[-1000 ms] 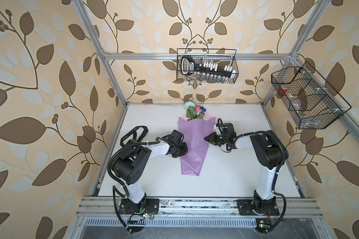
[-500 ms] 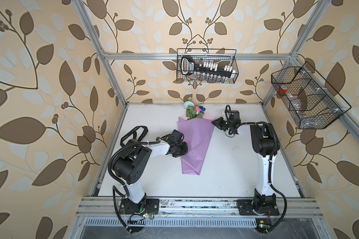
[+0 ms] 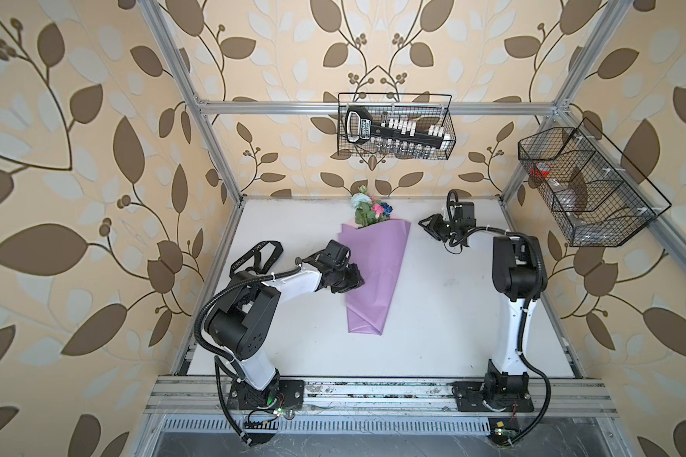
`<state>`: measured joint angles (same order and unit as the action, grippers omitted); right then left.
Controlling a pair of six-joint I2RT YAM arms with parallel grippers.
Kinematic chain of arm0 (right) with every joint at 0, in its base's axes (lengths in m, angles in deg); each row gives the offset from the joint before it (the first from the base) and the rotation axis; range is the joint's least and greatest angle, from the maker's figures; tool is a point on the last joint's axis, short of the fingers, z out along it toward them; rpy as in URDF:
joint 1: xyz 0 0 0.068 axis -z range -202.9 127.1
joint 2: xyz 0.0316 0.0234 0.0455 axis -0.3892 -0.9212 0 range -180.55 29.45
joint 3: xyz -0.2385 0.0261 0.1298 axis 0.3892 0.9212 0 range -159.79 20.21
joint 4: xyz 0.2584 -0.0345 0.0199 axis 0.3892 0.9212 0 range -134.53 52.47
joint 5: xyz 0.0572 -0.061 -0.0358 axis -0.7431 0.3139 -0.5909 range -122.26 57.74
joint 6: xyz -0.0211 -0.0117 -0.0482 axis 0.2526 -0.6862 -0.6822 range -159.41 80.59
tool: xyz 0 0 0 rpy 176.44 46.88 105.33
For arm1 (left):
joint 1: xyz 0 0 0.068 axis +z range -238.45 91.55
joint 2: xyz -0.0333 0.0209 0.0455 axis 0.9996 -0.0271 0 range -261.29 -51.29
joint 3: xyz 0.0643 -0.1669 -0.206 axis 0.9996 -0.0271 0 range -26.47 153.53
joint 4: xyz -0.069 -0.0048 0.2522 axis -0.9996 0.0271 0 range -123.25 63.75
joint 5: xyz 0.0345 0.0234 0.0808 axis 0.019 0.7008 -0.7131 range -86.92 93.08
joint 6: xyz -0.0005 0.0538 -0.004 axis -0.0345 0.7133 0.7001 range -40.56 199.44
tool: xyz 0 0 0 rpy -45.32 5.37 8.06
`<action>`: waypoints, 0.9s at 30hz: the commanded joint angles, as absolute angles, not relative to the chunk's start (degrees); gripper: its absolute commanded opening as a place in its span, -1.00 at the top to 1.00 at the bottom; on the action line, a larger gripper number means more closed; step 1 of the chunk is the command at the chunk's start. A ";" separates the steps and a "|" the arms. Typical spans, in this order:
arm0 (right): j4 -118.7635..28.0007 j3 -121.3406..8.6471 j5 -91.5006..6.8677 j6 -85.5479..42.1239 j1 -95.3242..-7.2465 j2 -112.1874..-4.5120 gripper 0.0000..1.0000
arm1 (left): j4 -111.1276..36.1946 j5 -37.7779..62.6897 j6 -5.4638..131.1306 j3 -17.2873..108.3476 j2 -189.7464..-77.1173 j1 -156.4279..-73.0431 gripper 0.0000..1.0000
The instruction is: Tie the bouquet of fake flowers
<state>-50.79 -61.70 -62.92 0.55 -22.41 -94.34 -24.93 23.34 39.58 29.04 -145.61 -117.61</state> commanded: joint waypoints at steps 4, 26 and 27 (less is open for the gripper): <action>-52.41 -46.77 -63.80 -1.98 -24.90 -81.66 -0.11 | -16.26 11.75 43.63 35.89 -139.98 -115.22 -0.35; -52.65 -49.41 -61.22 -1.13 -38.92 -91.92 0.15 | -17.97 22.29 46.38 52.13 -168.80 -107.50 -0.07; -52.12 -49.76 -60.75 -1.38 -38.74 -92.30 0.34 | -18.69 23.39 46.09 52.62 -169.87 -107.60 0.12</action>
<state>-53.98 -48.15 -61.85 -1.44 -39.02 -90.05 -17.67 19.49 45.83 50.76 -167.14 -107.84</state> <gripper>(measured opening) 0.380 0.495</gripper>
